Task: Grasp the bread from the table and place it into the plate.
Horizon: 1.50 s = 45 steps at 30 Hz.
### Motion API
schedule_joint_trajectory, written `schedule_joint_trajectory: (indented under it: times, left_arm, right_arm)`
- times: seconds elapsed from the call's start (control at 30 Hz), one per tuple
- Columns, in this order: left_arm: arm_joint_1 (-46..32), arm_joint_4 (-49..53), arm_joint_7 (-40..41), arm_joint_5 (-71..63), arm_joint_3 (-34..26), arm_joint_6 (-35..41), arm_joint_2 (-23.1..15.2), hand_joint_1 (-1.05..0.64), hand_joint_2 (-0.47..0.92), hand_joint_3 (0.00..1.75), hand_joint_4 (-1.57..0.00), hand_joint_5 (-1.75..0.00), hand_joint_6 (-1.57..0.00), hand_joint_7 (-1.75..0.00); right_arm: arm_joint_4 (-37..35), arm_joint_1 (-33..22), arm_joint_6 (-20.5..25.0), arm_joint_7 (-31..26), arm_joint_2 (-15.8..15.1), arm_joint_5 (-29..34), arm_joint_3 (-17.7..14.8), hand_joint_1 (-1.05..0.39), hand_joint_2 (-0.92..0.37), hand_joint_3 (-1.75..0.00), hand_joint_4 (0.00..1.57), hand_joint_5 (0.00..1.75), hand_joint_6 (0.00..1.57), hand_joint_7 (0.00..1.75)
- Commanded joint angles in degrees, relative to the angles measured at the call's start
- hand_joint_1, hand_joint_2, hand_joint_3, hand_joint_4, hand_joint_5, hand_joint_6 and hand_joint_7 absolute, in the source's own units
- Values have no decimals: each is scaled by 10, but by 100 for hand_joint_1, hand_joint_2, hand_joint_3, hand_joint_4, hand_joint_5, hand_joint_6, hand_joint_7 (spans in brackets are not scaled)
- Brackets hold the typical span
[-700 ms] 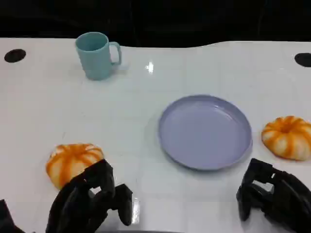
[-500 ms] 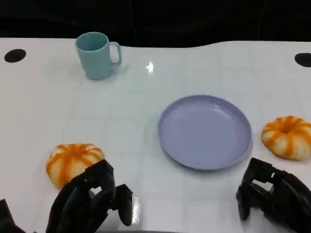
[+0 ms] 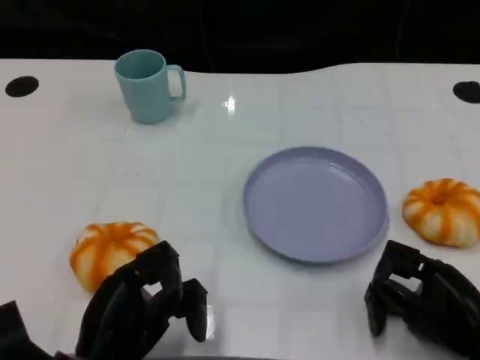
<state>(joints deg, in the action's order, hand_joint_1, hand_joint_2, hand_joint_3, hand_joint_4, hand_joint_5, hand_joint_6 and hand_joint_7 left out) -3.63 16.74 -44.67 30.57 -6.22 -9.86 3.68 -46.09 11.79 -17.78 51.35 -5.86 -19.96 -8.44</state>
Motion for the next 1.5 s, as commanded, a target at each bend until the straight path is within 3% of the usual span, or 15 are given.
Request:
schedule_joint_trajectory:
  times: [0.03, 0.13, 0.17, 0.23, 0.37, 0.47, 0.57, 0.77, 0.9, 1.03, 1.23, 1.5]
  left_arm:
    - [1, 4, -3, 1, -7, -11, -5, -77, 92, 22, -91, -175, -72, -174]
    - [-3, 0, -5, 3, -10, -20, -4, -75, 92, 23, -91, -175, -71, -172]
    - [-3, 3, -3, -9, -11, -44, -4, -76, 92, 25, -79, -174, -66, -159]
    - [-2, 12, 13, -44, -13, -100, -6, -78, 92, 30, -66, -174, -60, -149]
    - [0, 9, 62, -108, -15, -177, -11, -82, 92, 35, -54, -137, -52, -110]
    - [-2, -9, 91, -165, -8, -220, -33, -83, 92, 40, -44, -125, -42, -91]
    - [-3, -28, 116, -210, -1, -240, -56, -82, 92, 44, -37, -120, -35, -85]
    - [-28, -163, 224, -424, 5, -181, -128, -65, 92, 37, -15, -107, -18, -72]
    - [-45, -240, 307, -579, 5, -148, -158, -55, 92, 33, -17, -91, -24, -49]
    - [-55, -301, 340, -689, 15, -95, -185, -54, 92, 27, -14, -78, -30, -28]
    - [-43, -368, 288, -839, 55, 6, -239, -57, 92, 14, -6, -49, -32, -6]
    - [-2, -351, 244, -929, 115, 78, -279, -46, 82, 0, -1, -27, -22, 0]
  right_arm:
    - [-4, -4, 11, -11, -8, 2, -6, -61, -92, -25, 75, 175, 61, 165]
    - [27, -15, 39, -25, -6, 3, 0, -58, -92, -24, 76, 175, 63, 163]
    - [40, -20, 44, -26, -7, 5, 4, -59, -92, -24, 75, 175, 62, 161]
    - [61, -27, 57, -33, -8, 8, 9, -59, -92, -24, 74, 175, 61, 161]
    - [68, -30, 58, -35, -4, 2, 7, -58, -92, -24, 73, 175, 61, 160]
    - [54, -25, 43, -28, -4, 3, 5, -58, -92, -26, 72, 175, 60, 161]
    - [45, -21, 36, -24, -3, 1, 2, -58, -92, -25, 73, 175, 60, 161]
    - [33, -14, 22, -22, -5, 4, 1, -59, -92, -26, 73, 175, 59, 162]
    - [32, -13, 21, -26, -7, 8, 2, -59, -92, -25, 73, 175, 59, 162]
    - [30, -12, 16, -28, -7, 10, 3, -60, -92, -25, 73, 175, 60, 162]
    - [32, -12, 22, -31, -5, 10, 4, -59, -92, -26, 74, 175, 59, 166]
    - [28, -11, 18, -27, -5, 9, 5, -60, -92, -25, 74, 175, 59, 165]
